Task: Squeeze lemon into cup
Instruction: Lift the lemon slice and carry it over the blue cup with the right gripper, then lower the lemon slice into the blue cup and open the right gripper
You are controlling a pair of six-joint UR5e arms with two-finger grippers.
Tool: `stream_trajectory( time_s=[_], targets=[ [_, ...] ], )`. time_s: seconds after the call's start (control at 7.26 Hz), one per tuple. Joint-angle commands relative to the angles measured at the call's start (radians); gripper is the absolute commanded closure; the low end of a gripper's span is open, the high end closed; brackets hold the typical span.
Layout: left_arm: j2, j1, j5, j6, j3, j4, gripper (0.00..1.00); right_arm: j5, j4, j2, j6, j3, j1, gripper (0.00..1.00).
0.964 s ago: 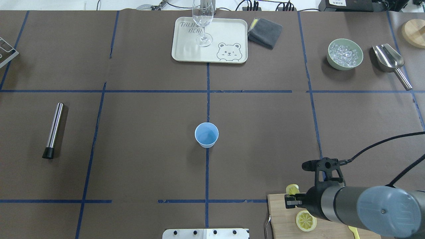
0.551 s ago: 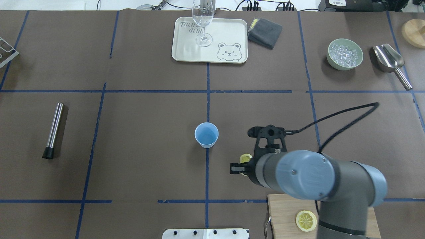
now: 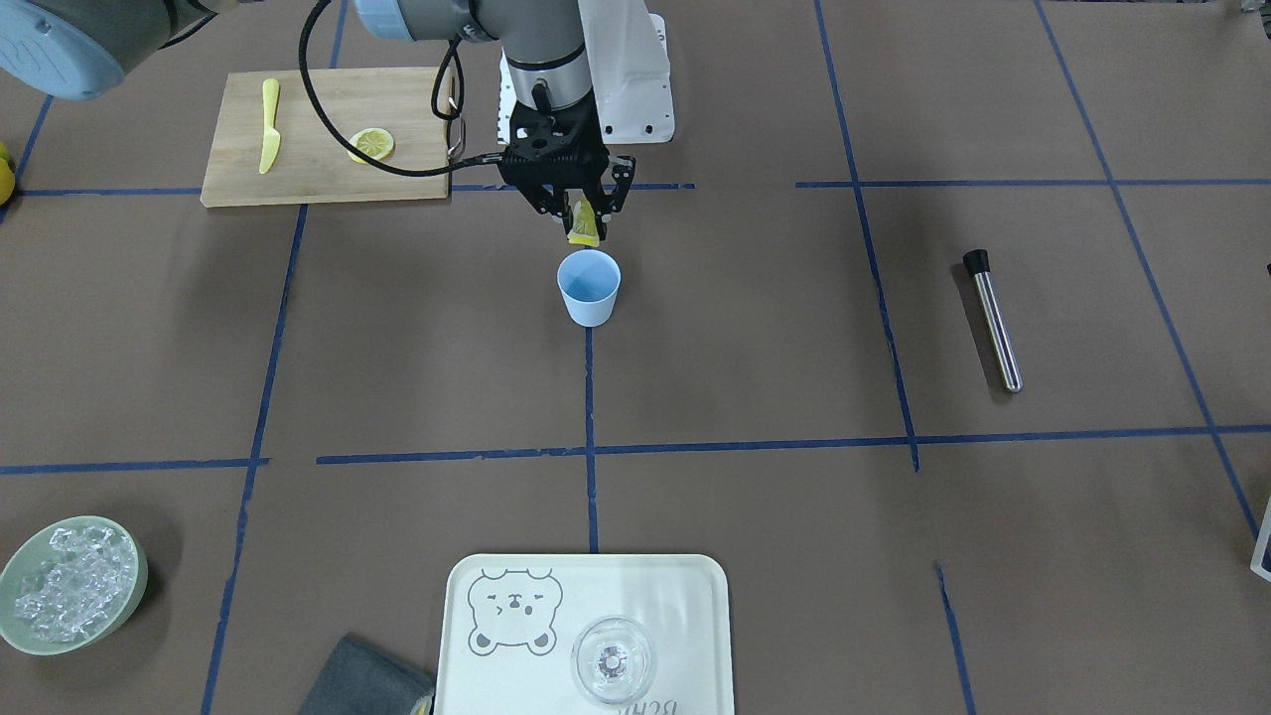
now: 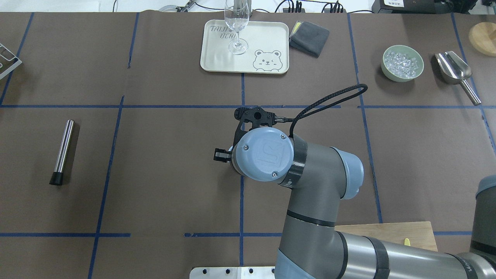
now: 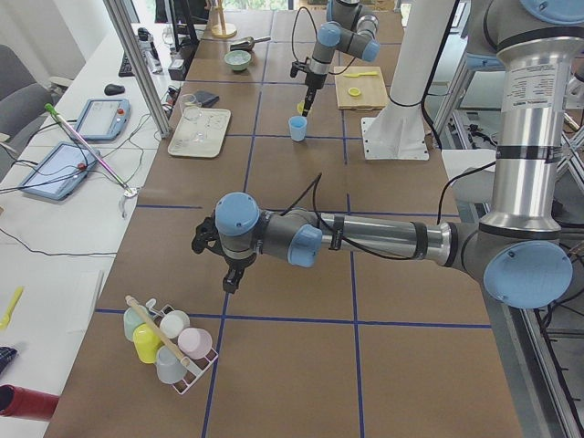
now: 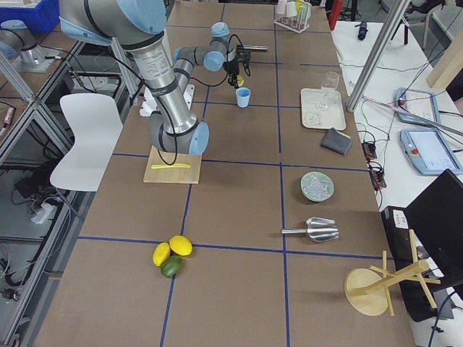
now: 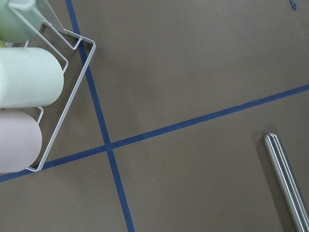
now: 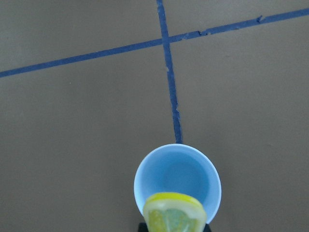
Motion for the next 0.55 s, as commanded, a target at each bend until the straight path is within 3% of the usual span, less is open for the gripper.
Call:
stream_trajectory(
  time_s=[0.0,0.41],
  targets=[
    [0.011,-0.001,0.0,0.0,-0.006,0.0,0.0,0.005,0.007,0.028,-0.001,-0.05,0.016,0.51],
    [0.014,-0.001,-0.018,0.0,-0.008,-0.002,0.0,0.01,0.048,0.022,-0.001,-0.095,0.018,0.47]
  ],
)
